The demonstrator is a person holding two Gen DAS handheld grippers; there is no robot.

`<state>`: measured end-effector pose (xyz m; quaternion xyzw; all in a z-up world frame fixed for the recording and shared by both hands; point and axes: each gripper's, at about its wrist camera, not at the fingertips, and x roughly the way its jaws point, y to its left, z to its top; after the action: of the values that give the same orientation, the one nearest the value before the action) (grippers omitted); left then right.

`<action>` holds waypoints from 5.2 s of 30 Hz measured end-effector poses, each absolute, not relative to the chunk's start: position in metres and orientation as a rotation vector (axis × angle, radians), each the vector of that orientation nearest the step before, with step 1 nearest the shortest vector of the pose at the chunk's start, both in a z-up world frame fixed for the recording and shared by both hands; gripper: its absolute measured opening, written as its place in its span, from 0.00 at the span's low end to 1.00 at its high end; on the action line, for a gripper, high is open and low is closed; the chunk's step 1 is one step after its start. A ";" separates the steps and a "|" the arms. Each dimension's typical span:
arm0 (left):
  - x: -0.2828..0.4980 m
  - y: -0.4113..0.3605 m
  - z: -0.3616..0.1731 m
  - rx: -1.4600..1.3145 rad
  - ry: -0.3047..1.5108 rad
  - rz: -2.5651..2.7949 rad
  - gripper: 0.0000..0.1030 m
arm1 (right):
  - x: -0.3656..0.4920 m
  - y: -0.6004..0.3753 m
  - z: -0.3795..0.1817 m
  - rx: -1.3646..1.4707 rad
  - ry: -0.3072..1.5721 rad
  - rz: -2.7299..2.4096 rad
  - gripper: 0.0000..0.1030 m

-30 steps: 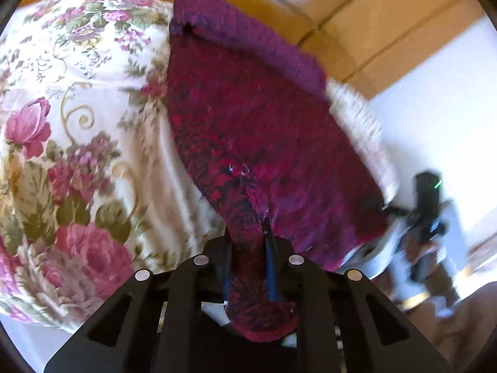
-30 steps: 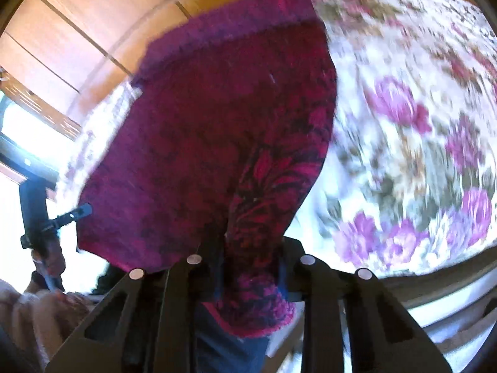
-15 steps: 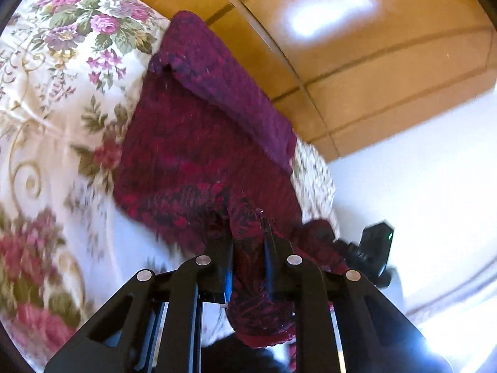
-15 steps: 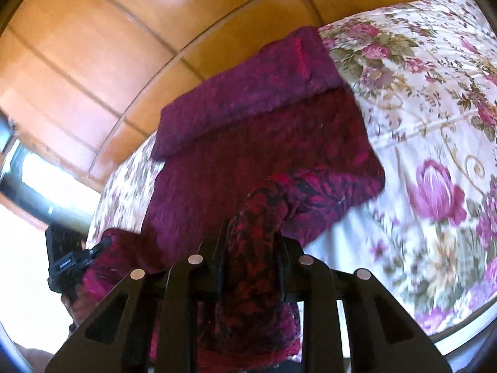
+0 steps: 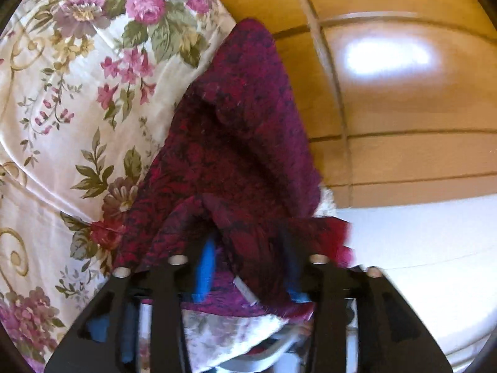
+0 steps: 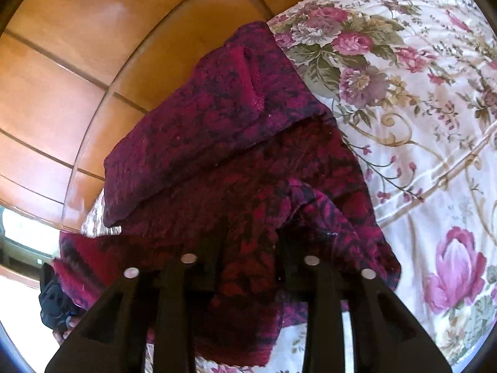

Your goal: Fold small clothes

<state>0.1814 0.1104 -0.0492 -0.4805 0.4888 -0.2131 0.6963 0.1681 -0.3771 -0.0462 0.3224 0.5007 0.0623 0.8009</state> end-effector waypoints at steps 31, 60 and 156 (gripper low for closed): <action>0.130 0.092 -0.062 -0.532 0.997 -0.451 0.14 | 0.124 -0.396 -0.057 0.364 1.024 0.115 0.30; 0.034 0.117 -0.021 -0.355 1.017 -0.332 0.45 | 0.012 -0.381 -0.016 0.334 1.067 0.161 0.51; 0.117 0.076 0.024 -0.123 0.676 -0.334 0.11 | 0.131 -0.341 0.031 0.171 0.781 0.175 0.14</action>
<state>0.1170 0.0765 0.0244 -0.0602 0.3296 -0.1629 0.9280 0.1313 -0.3406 0.0307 0.0830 0.3795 0.0852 0.9175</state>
